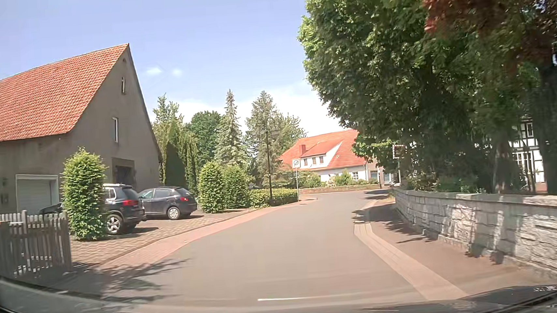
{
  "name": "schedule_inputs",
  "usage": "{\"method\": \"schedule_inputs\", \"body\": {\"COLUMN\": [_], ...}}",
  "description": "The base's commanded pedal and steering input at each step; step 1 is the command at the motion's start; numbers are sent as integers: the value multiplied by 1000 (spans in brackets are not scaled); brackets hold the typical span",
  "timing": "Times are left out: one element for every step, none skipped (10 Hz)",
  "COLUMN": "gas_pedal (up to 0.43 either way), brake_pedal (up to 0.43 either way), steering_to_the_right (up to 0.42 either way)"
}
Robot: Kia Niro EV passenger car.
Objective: Follow the waypoints while adhering to traffic rules and regulations
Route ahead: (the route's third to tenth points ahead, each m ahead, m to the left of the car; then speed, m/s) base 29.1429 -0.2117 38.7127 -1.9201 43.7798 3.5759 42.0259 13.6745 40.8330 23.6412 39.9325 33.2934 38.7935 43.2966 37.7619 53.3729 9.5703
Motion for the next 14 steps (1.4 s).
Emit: {"method": "schedule_inputs", "body": {"gas_pedal": [280,268,240,220,209,157,118,118,118,110,98,87,67,67], "brake_pedal": [0,0,0,0,0,0,0,0,0,0,0,0,0,0], "steering_to_the_right": [17,21,27,34,37,38,39,39,39,40,41,45,46,47]}}
